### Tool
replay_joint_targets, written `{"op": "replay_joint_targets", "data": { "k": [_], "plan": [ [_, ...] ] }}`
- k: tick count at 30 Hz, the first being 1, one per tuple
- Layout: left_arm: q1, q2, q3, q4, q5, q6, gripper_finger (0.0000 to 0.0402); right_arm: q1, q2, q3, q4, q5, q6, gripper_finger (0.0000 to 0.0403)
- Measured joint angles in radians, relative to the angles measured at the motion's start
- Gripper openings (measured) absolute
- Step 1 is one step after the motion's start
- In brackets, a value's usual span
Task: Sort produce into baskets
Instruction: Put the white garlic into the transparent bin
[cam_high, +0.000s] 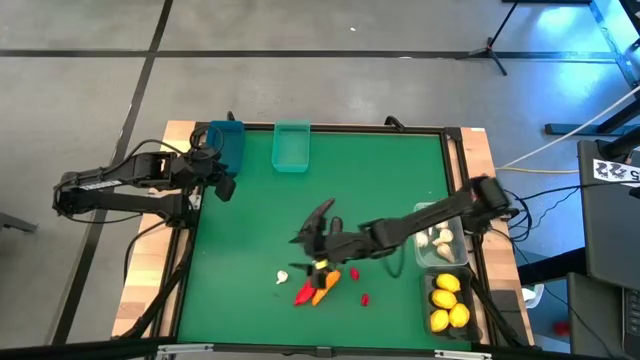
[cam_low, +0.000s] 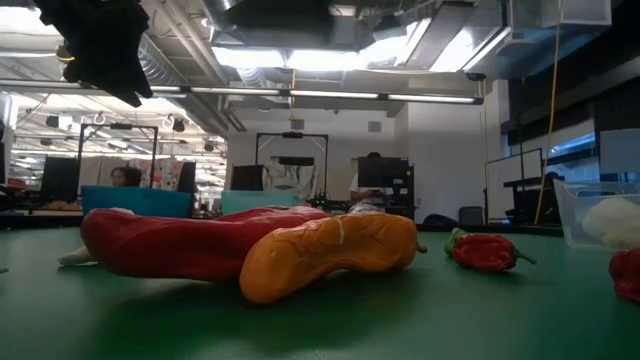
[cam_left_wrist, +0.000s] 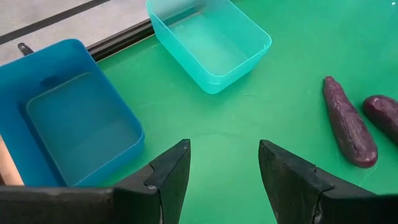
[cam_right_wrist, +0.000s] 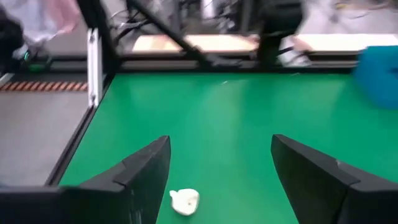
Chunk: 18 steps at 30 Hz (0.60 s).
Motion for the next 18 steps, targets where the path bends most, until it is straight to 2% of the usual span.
{"op": "replay_joint_targets", "data": {
  "k": [5, 10, 18],
  "plan": [
    [0.0, 0.0, 0.0, 0.0, 0.0, 0.0, 0.0185, -0.042, 0.154, 0.131, -0.002, -0.188, -0.031, 0.0276],
    [0.0, 0.0, 0.0, -0.001, 0.0, 0.001, 0.0185, -0.07, 0.235, 0.201, 0.001, -0.361, -0.075, 0.0276],
    [0.0, 0.0, 0.0, -0.001, 0.0, 0.006, 0.0185, -0.081, 0.329, 0.203, -0.036, -0.457, -0.234, 0.0276]
  ]
}}
